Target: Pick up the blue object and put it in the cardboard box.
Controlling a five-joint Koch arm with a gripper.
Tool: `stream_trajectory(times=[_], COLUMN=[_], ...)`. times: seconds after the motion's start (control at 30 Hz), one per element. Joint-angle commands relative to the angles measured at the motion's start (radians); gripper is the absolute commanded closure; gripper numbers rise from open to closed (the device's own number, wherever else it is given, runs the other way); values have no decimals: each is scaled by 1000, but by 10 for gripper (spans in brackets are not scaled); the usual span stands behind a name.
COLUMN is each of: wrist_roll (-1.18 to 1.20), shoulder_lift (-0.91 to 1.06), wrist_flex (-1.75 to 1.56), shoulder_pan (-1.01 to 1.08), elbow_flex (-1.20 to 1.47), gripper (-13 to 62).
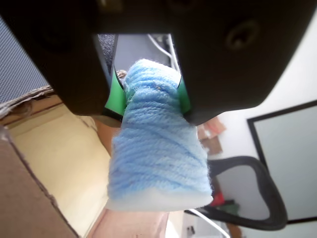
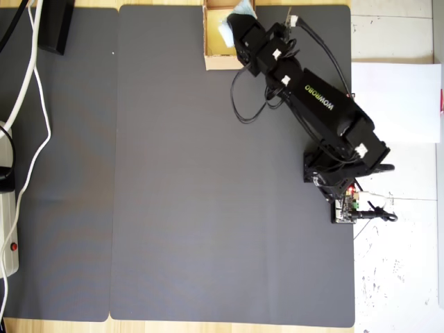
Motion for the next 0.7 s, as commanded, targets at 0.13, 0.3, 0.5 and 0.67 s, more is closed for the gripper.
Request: stream_trajectory(times=[0.13,0.3,0.5,0.67], wrist_roll=[29,29,26,25], shoulder_lift=[67,146,244,342], wrist_flex=[0,5,3,-8], shoulder_pan=[-5,-66,-189,-319], elbow_flex=[-107,-44,54,158], gripper=[202,202,193,185])
